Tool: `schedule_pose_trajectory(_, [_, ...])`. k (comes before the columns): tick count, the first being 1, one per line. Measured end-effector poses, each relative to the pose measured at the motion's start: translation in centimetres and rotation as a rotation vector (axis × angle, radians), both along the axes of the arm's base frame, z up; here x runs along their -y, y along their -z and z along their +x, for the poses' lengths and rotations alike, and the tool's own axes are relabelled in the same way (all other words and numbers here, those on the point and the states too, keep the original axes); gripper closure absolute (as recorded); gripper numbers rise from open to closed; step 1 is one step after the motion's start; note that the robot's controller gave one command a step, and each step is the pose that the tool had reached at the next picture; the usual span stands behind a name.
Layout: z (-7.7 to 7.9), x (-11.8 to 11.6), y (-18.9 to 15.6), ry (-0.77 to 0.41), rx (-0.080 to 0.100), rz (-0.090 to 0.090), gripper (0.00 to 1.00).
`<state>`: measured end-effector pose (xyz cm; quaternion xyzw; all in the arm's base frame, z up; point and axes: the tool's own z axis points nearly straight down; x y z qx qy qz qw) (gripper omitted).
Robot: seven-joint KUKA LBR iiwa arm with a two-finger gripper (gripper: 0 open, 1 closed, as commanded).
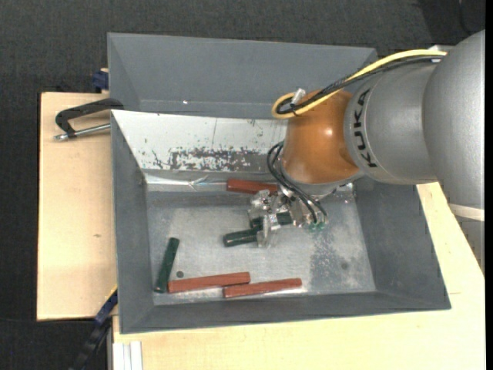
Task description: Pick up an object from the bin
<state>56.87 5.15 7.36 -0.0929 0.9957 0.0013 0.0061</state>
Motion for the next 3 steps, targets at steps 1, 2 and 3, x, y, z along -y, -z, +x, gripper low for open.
schedule_pose_trajectory(1, [-0.2,0.0,-0.4,0.0,-0.007,-0.001,1.0])
schedule_pose_trajectory(2, [-0.4,0.0,-2.5,0.0,-0.015,-0.002,1.0])
schedule_pose_trajectory(3, [-0.3,0.0,-4.8,0.0,-0.013,-0.002,1.0])
